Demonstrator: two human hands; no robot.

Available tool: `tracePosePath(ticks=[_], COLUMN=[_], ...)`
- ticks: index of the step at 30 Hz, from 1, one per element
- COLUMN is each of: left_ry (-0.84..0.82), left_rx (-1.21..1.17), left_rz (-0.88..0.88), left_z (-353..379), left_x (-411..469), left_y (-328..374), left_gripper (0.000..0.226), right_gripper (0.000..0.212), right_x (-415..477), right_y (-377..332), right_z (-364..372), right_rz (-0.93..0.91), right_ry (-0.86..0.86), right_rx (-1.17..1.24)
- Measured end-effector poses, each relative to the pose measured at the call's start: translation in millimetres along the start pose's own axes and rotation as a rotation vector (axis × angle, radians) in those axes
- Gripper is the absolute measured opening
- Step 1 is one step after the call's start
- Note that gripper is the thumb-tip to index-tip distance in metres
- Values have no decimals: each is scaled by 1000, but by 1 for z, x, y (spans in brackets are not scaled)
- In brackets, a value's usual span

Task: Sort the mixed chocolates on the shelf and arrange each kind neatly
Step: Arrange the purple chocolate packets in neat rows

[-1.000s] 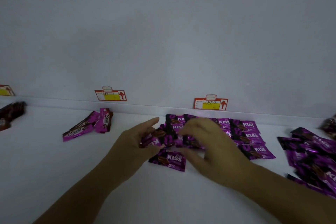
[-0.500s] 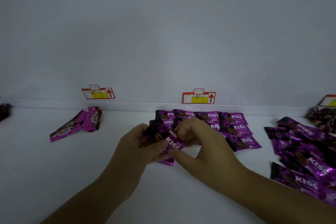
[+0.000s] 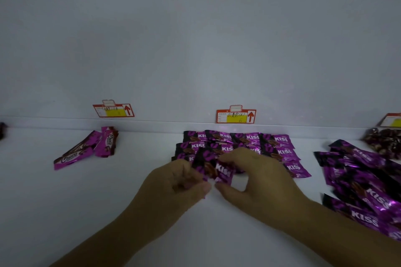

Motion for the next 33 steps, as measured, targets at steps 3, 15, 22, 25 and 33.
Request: tracePosePath(ticks=[3,15,22,25,33], left_ry=[-75,-320,-297,-249,-187], left_rx=[716,950,952,962,1050], left_rz=[309,202,190,224,280], left_z=[6,34,31,28,27], left_x=[-11,-16,-15,-14,-9], left_y=[20,-3,-6,3,8], left_gripper=[37,94,100,100,56], right_gripper=[39,34,37,39,38], right_x=[-3,-22,-15,-13,-17], right_y=[22,20,19,19,19], right_z=[-8,29,34,37,46], right_rz=[48,-163,-206,-224,-243], right_ry=[-10,-308,-307,-317,-344], right_rx=[-150,-223,-287,-317,-356])
Point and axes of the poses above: each hand's wrist, its own x-axis towards the middle knuckle, its own z-axis out of the palm, y = z × x, the point moved 10 cm from there along x, towards the middle knuckle, and after that the axes turned 3 degrees about -y, right-handed, at the moved point
